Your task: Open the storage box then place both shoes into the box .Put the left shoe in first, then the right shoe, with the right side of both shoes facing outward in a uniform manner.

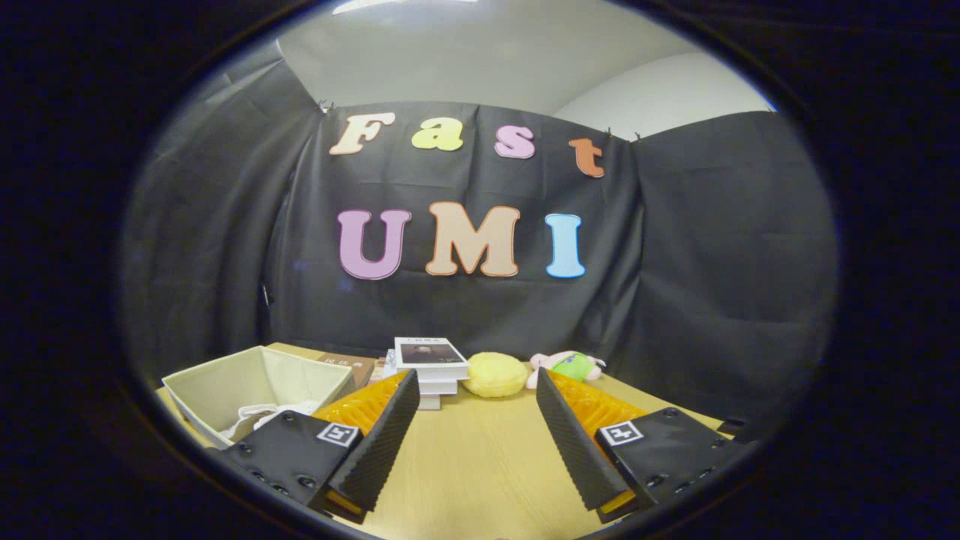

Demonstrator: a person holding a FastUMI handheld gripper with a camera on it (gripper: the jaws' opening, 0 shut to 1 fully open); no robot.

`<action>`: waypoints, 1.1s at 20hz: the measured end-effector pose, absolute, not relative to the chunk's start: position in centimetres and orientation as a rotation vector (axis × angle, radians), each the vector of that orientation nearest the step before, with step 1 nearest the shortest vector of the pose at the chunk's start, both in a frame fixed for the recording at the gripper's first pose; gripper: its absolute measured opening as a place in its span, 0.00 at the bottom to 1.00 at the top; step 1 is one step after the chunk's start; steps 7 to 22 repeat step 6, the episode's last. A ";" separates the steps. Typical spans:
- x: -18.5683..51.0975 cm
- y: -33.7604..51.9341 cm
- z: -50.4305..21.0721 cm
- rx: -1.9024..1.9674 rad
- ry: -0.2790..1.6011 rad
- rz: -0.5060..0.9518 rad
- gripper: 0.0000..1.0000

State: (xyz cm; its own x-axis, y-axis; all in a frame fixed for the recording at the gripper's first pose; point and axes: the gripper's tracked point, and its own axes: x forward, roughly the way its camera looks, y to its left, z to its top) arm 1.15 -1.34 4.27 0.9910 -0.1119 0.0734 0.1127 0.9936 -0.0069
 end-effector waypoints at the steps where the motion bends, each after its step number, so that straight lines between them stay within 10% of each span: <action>1: 0.7 -1.8 4.0 -0.013 -0.091 -0.102 1.00; 22: -0.6 -3.2 3.6 -0.019 -0.111 -0.117 1.00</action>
